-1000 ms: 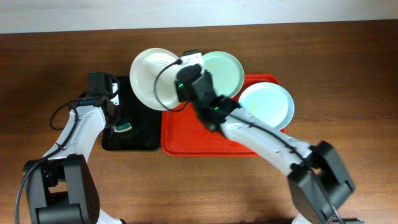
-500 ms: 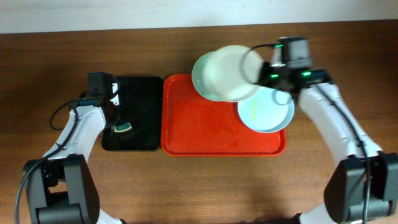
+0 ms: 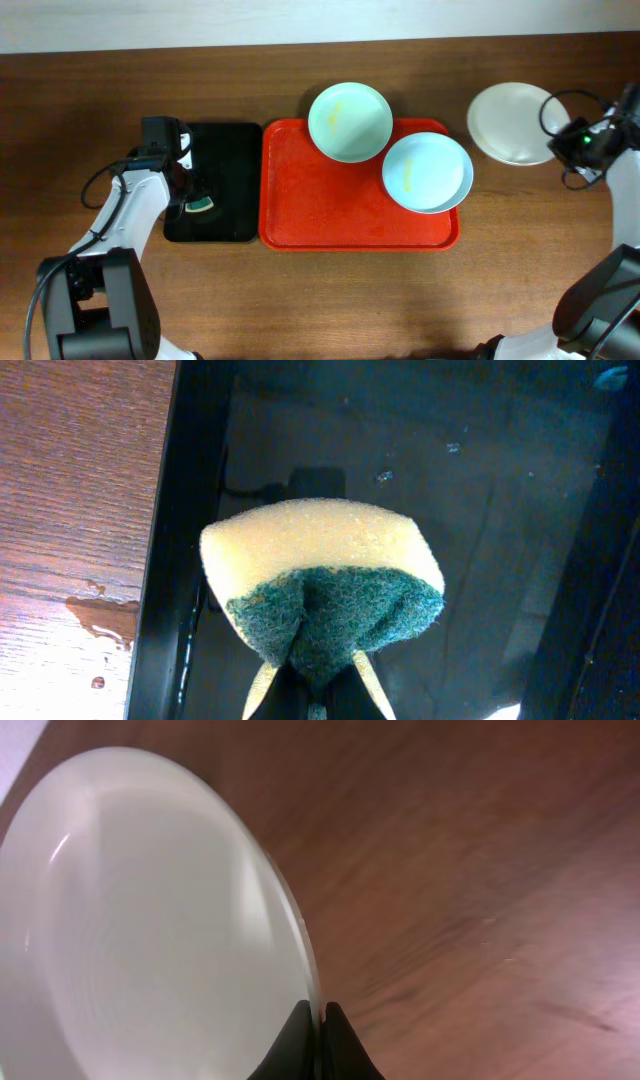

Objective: Clean dirty plates on tray and stack at the side
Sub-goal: 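Swing the white plate with the right gripper to the table's right side, then lower the white plate onto the table and open the right gripper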

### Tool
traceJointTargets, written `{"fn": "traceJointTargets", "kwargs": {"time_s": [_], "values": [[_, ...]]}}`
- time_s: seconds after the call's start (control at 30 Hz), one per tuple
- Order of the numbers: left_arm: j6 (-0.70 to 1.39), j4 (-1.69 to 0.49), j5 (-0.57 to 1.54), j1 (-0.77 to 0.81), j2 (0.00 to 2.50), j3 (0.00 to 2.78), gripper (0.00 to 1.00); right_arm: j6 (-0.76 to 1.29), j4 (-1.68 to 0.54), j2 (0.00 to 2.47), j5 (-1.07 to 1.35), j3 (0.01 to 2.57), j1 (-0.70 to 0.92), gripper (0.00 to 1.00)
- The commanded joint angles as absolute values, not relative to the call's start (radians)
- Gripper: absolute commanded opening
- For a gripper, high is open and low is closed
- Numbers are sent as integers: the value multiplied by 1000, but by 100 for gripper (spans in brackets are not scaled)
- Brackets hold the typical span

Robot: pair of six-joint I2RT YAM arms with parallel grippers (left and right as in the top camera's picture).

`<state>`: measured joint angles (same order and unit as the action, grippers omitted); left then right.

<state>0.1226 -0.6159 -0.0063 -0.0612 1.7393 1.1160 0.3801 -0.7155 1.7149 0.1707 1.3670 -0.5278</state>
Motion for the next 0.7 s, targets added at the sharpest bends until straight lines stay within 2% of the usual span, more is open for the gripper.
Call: {"fn": "traceJointTargets", "kwargs": {"time_s": [0.0,0.17,0.47,0.67], "values": [[107,-614,9,-59,1735,1107,0,371,-727,1704,102,1367,-583,4],[107,-614,9,-59,1735,1107,1,371,-719,1753,-22,1323,-590,4],[107,-613,9,-59,1735,1107,0,340,-711,1921,25,1318,-585,4],[107,-614,9,-59,1735,1107,0,213,-691,1966,68,1318,-531,4]]}}
